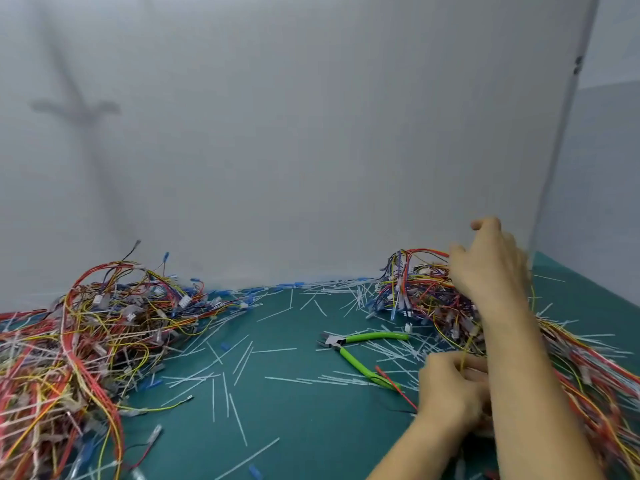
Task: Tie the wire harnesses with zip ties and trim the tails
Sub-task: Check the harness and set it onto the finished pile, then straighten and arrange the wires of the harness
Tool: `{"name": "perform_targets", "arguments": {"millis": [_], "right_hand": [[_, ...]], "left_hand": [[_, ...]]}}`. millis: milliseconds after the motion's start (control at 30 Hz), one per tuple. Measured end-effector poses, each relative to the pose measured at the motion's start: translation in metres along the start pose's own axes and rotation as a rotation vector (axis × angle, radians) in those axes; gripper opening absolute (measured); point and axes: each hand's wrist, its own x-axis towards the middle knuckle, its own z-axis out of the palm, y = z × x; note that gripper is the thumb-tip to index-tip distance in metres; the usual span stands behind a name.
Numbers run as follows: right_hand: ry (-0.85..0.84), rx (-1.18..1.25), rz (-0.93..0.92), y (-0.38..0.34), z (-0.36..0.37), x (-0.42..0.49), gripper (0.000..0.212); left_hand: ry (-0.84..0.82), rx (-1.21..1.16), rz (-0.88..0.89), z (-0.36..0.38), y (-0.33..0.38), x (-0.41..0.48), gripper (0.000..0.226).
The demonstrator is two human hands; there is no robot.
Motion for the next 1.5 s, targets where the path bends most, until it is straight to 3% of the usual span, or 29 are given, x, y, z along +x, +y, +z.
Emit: {"name": "perform_targets", "arguments": {"millis": [67,167,300,400,567,700,933,1167,1500], "right_hand": [[-0.034,0.072,-0.058,-0.007,-0.005,-0.001,0.038],[-0.107,0.189,-0.129,-0.019,-0.007,-0.006,0.028],[-0.251,0.212,-0.222,-0.027,0.0,-0.012,0.019],[-0.259,0.218,-0.253,-0.031,0.005,-0.014,0.017],[-0.261,0.168,-0.288,-0.038,0.015,-0.021,0.017],[-0.389,-0.005,-0.346,-0.046,0.024,-0.03,0.026],[-0.392,0.003,-0.523,-0.082,0.053,-0.068,0.024],[-0.411,-0.025,-0.639,-0.095,0.076,-0.099,0.026],[-0.353,0.037,-0.648,-0.099,0.081,-0.106,0.029]], "left_hand": [[-0.009,0.192,0.017,0.008,0.007,-0.004,0.04],[-0.122,0.417,0.155,0.005,0.021,-0.007,0.043],[-0.361,0.317,0.111,-0.024,0.029,-0.001,0.013],[-0.423,0.172,0.075,-0.059,0.03,0.005,0.021],[-0.051,-0.039,-0.007,-0.136,0.035,0.003,0.02],[0.248,0.034,0.007,-0.198,0.027,-0.014,0.012],[0.794,0.12,0.036,-0.284,0.004,-0.042,0.013],[0.818,0.046,0.042,-0.307,0.004,-0.056,0.013],[0.9,0.199,0.103,-0.324,0.012,-0.073,0.004]]}}
